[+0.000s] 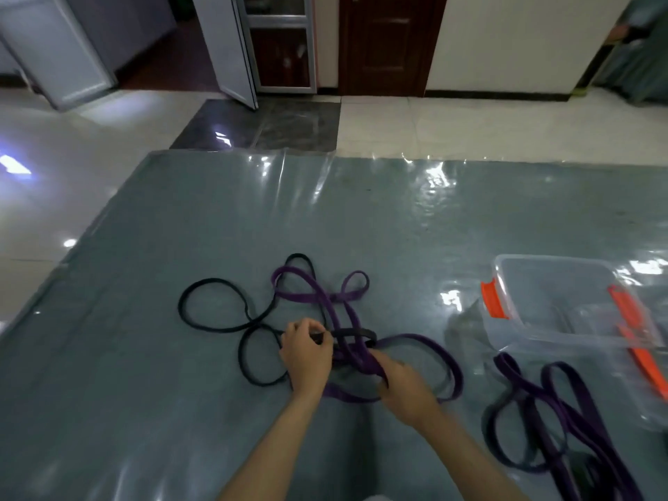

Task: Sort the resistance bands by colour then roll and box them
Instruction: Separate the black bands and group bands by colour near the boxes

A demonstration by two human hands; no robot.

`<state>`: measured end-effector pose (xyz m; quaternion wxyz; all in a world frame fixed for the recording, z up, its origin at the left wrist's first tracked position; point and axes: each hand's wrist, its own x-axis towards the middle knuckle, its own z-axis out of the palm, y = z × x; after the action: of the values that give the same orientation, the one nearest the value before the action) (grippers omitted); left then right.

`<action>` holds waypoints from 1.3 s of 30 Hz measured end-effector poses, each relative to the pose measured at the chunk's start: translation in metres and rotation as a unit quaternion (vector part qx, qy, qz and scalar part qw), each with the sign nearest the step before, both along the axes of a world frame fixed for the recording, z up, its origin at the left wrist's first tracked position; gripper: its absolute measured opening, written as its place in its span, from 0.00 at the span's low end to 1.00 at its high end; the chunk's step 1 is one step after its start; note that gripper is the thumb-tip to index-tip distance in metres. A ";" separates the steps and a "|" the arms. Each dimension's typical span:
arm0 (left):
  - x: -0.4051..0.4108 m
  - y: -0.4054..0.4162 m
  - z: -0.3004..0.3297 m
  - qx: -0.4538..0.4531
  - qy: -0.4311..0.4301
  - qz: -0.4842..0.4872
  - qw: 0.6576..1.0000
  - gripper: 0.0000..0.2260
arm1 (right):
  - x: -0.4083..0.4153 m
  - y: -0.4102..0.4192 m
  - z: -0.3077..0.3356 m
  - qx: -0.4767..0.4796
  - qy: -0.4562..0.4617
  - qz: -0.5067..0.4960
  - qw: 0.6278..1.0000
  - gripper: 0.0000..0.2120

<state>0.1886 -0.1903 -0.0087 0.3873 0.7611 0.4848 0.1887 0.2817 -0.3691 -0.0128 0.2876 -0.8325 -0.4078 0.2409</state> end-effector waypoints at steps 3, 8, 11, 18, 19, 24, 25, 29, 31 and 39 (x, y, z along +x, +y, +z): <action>-0.003 -0.010 -0.002 -0.221 -0.025 0.032 0.974 0.04 | -0.012 -0.010 0.002 0.014 -0.019 0.042 0.999 0.37; -0.017 -0.025 -0.004 -0.455 -0.086 0.024 0.886 0.12 | -0.029 -0.024 -0.005 -0.008 -0.013 0.123 0.992 0.38; -0.028 -0.031 -0.008 -0.392 -0.041 -0.037 0.918 0.18 | -0.033 -0.033 -0.011 -0.024 -0.008 0.155 0.988 0.35; -0.038 -0.043 -0.005 -0.310 -0.028 -0.102 0.945 0.20 | -0.048 -0.035 0.004 0.074 0.301 -0.084 0.947 0.33; -0.038 -0.043 -0.003 -0.304 -0.034 -0.111 0.945 0.19 | -0.046 -0.031 0.007 0.084 0.331 -0.148 0.928 0.33; -0.044 -0.047 0.011 -0.189 -0.026 -0.196 0.962 0.17 | -0.030 -0.011 0.010 0.043 0.520 -0.288 0.803 0.20; -0.044 -0.050 0.014 -0.154 -0.022 -0.220 0.963 0.15 | -0.028 -0.006 0.012 0.061 0.541 -0.291 0.786 0.20; -0.043 -0.062 0.025 -0.052 -0.008 -0.289 0.956 0.12 | -0.022 0.009 0.018 0.156 0.528 -0.290 0.783 0.13; -0.040 -0.061 0.024 0.027 -0.010 -0.272 0.962 0.14 | -0.018 0.011 0.021 0.180 0.509 -0.271 0.797 0.10; -0.018 -0.019 0.014 0.011 0.103 -0.254 0.962 0.23 | 0.009 0.007 0.026 0.115 0.490 -0.249 0.828 0.12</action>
<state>0.1703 -0.2093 0.0055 0.3617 0.8788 0.3112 0.0102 0.2903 -0.3624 0.0128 0.5936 -0.6392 -0.0171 0.4886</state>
